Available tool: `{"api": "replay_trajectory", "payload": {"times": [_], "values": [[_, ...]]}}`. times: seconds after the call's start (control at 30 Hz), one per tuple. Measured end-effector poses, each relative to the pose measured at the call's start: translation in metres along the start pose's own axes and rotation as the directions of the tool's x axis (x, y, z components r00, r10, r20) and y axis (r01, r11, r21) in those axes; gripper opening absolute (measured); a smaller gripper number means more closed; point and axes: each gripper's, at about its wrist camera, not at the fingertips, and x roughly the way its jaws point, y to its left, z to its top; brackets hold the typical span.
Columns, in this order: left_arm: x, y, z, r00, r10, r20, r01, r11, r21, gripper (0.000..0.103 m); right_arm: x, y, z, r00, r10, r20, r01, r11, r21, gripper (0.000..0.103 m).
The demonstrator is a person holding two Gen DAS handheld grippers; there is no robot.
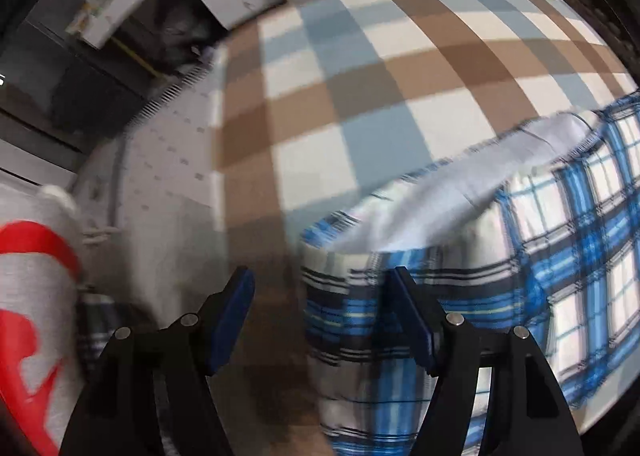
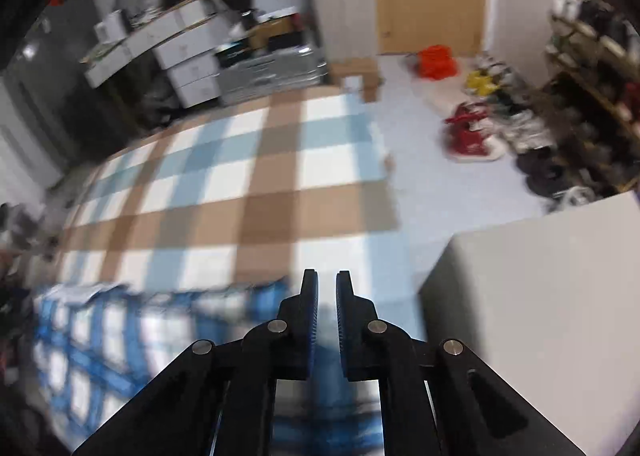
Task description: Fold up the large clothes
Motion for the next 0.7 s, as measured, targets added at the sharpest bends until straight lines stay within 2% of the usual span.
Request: {"api": "replay_trajectory", "payload": {"times": [0.03, 0.1, 0.13, 0.17, 0.2, 0.23, 0.27, 0.33, 0.43, 0.47, 0.57, 0.6, 0.63, 0.7], "values": [[-0.001, 0.003, 0.0, 0.998, 0.062, 0.006, -0.062, 0.998, -0.004, 0.066, -0.003, 0.003, -0.005, 1.0, 0.013, -0.007, -0.013, 1.0, -0.007, 0.009], [0.002, 0.012, -0.001, 0.99, 0.137, -0.013, -0.138, 0.99, -0.032, 0.066, -0.013, 0.01, -0.02, 0.999, 0.052, 0.004, -0.052, 0.998, -0.022, 0.012], [0.002, 0.017, -0.002, 0.992, 0.128, -0.02, -0.129, 0.99, -0.052, 0.066, -0.02, 0.012, -0.029, 0.997, 0.081, 0.005, -0.081, 0.997, -0.011, 0.028], [-0.001, 0.021, -0.004, 0.992, 0.127, -0.019, -0.128, 0.989, -0.075, 0.066, -0.022, 0.014, -0.036, 0.994, 0.107, 0.001, -0.107, 0.994, -0.002, 0.075], [-0.006, 0.022, -0.008, 0.992, 0.128, -0.006, -0.128, 0.988, -0.091, 0.066, -0.027, 0.018, -0.045, 0.99, 0.139, 0.011, -0.139, 0.99, 0.01, 0.099], [-0.013, 0.021, -0.011, 0.994, 0.106, 0.003, -0.105, 0.99, -0.094, 0.066, -0.031, 0.022, -0.051, 0.988, 0.15, 0.04, -0.151, 0.988, 0.012, 0.103], [-0.019, 0.02, -0.016, 0.997, 0.079, 0.011, -0.078, 0.992, -0.096, 0.066, -0.035, 0.031, -0.06, 0.984, 0.171, 0.055, -0.17, 0.985, -0.015, 0.103], [-0.028, 0.015, -0.024, 0.996, 0.081, 0.025, -0.078, 0.992, -0.097, 0.066, -0.03, 0.049, -0.07, 0.985, 0.169, 0.017, -0.167, 0.982, -0.083, 0.103], [-0.027, 0.006, -0.03, 0.998, 0.055, 0.026, -0.053, 0.996, -0.077, 0.066, -0.012, 0.073, -0.086, 0.996, 0.076, -0.035, -0.082, 0.98, -0.184, 0.103], [-0.021, 0.005, -0.032, 0.998, 0.054, 0.01, -0.053, 0.995, -0.083, 0.066, -0.001, 0.08, -0.092, 0.999, 0.013, -0.046, -0.023, 0.974, -0.224, 0.103], [0.008, 0.007, -0.036, 0.998, 0.035, -0.054, -0.042, 0.992, -0.121, 0.066, 0.032, 0.08, -0.104, 0.987, -0.137, -0.088, 0.107, 0.955, -0.278, 0.103], [0.016, 0.009, -0.037, 0.997, 0.041, -0.067, -0.05, 0.989, -0.138, 0.066, 0.041, 0.074, -0.106, 0.982, -0.165, -0.094, 0.133, 0.951, -0.279, 0.103], [0.023, 0.011, -0.039, 0.995, 0.042, -0.085, -0.055, 0.986, -0.157, 0.066, 0.039, 0.07, -0.106, 0.987, -0.146, -0.071, 0.123, 0.957, -0.264, 0.103], [0.031, 0.016, -0.042, 0.993, 0.038, -0.11, -0.056, 0.984, -0.166, 0.066, 0.033, 0.053, -0.099, 0.975, -0.214, -0.062, 0.198, 0.96, -0.2, 0.103]]}}
